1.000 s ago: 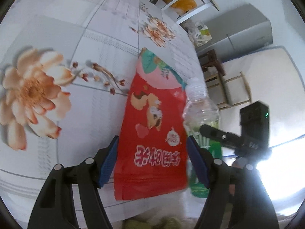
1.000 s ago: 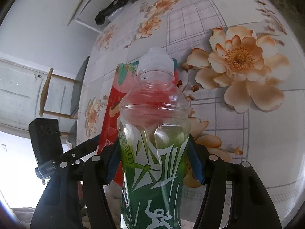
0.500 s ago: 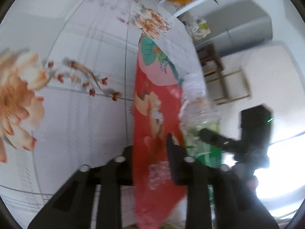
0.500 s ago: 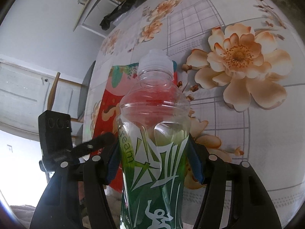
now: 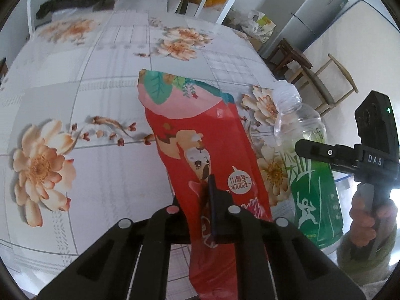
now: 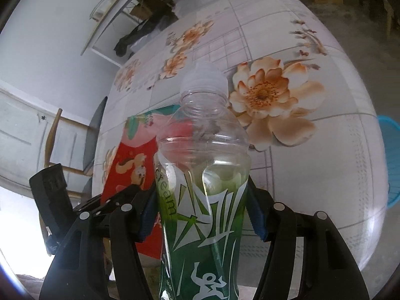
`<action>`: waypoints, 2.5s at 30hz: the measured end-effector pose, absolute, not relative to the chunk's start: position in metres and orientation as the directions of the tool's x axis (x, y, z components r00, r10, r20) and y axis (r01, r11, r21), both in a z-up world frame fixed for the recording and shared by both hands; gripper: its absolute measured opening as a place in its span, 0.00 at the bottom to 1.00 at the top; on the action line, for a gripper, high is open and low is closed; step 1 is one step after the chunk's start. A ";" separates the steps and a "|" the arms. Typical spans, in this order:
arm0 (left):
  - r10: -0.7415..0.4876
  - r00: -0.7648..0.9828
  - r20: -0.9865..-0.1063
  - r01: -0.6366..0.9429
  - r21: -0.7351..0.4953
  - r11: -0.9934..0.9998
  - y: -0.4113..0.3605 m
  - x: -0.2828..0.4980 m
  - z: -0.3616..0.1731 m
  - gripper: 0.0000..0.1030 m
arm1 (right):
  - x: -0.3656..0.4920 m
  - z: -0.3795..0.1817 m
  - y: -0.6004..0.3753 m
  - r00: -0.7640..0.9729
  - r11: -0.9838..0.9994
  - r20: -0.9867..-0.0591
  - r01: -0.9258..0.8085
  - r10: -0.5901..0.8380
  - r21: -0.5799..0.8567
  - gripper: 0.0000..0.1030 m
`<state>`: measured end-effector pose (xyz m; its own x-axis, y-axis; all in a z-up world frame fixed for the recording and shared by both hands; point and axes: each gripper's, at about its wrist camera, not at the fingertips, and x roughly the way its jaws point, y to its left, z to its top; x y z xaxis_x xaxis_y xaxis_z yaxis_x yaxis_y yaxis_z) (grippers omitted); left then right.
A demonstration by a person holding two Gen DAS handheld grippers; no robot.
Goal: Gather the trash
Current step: 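Grasp the red snack bag edge with the left tool and lift it, then carry the snack bag and bottle over the blue wastebasket and open both tools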
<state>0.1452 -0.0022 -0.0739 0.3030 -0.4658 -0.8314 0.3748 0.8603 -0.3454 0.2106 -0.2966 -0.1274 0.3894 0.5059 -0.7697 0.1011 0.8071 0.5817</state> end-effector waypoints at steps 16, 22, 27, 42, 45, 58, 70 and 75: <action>-0.453 0.355 -0.817 0.420 -0.294 0.859 -0.009 0.135 -0.059 0.05 | 0.210 -0.121 -0.292 0.393 0.814 -0.773 0.096 0.498 0.573 0.56; -0.459 0.366 -0.810 0.426 -0.293 0.856 -0.009 0.132 -0.054 0.04 | 0.209 -0.117 -0.292 0.405 0.817 -0.771 0.093 0.491 0.569 0.56; -0.471 0.369 -0.801 0.431 -0.301 0.851 -0.009 0.130 -0.050 0.04 | 0.207 -0.112 -0.294 0.414 0.820 -0.770 0.089 0.486 0.566 0.56; -0.495 0.415 -0.764 0.433 -0.312 0.845 0.000 0.121 -0.031 0.00 | 0.201 -0.098 -0.298 0.447 0.807 -0.744 0.078 0.497 0.586 0.56; -0.500 0.425 -0.754 0.434 -0.315 0.844 0.002 0.119 -0.026 0.00 | 0.198 -0.094 -0.301 0.462 0.796 -0.728 0.073 0.507 0.601 0.56; -0.609 0.415 -0.676 0.537 -0.359 0.763 -0.023 0.121 0.016 0.00 | 0.153 -0.057 -0.364 0.631 0.745 -0.642 0.146 0.436 0.650 0.56; -0.746 0.200 -0.636 0.727 -0.414 0.548 -0.155 0.137 0.046 0.00 | 0.047 -0.081 -0.489 0.731 0.617 -0.665 0.456 0.153 0.642 0.56; -0.742 0.035 -0.670 0.722 -0.496 0.482 -0.233 0.145 0.024 0.00 | 0.019 -0.115 -0.517 0.720 0.523 -0.682 0.536 0.126 0.663 0.56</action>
